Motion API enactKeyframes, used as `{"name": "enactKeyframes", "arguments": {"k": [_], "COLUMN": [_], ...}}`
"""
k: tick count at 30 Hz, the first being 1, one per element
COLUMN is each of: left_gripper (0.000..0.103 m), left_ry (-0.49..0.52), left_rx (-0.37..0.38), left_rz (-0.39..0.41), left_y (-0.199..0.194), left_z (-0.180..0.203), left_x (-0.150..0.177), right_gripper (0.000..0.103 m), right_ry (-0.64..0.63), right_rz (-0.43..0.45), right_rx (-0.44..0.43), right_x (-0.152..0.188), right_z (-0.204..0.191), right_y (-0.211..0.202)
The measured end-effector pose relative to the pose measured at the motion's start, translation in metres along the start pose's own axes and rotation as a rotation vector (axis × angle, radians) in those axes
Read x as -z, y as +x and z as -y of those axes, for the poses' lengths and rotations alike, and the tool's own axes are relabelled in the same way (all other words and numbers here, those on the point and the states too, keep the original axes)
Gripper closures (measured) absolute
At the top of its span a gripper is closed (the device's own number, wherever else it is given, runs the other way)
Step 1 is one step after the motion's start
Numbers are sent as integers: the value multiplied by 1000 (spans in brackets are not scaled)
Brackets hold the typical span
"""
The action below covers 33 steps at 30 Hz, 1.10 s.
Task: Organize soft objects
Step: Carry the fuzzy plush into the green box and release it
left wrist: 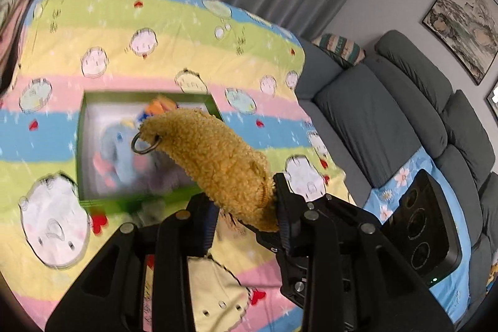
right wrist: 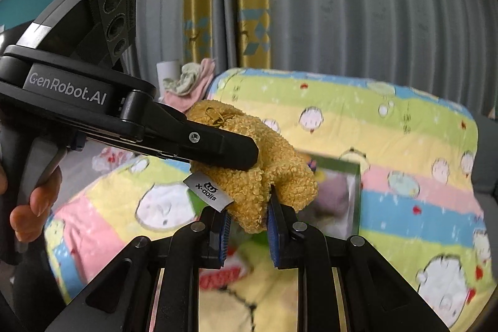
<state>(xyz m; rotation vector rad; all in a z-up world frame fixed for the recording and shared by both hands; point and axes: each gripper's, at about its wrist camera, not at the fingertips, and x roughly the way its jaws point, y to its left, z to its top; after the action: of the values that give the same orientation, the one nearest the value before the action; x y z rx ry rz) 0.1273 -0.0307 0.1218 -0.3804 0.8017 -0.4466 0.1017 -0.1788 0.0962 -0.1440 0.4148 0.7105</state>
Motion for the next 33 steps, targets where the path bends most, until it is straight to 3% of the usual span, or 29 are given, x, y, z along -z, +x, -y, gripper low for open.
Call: {"name": "enactKeyframes", "arguments": {"k": [8,14,23,27,28,29,30,31,32,33], "left_gripper": [71,71,68,56,45,38,23,12,9,7], "left_ry": [-32,-108,-157,-193,-201,-204,-204,-199,-193,-189], "left_rx": [-63,-80,-104,-107,-100,-96,-95,-101,-116,-131], "left_rz": [-2,-55,-97,-99,-98,-98,-101,-102,-102,-103], "left_y": [23,70,106,111,110,109,108,106,103,101], "left_z": [-45,-97,-135,-145,-146,-146,-145,-142,-140,-138], "left_x": [-45,-48,-45,-47,-47,-47,-47,-47,-48,-48], "right_gripper": [81,81,81,81,77,73,70,60,49,45], "right_ry": [99,81,94,156,164,163,158,149,144,142], "right_rz": [-74,-186,-287,-312,-320,-325,-331,-339,-340,-337], "right_rx": [-45,1,18,15,12,14,17,24,31,36], "right_x": [-31,-13,7,6,6,5,5,5,5,5], "right_z": [25,30,40,49,50,50,50,49,48,48], "right_y": [73,135,186,194,194,193,192,188,184,180]}}
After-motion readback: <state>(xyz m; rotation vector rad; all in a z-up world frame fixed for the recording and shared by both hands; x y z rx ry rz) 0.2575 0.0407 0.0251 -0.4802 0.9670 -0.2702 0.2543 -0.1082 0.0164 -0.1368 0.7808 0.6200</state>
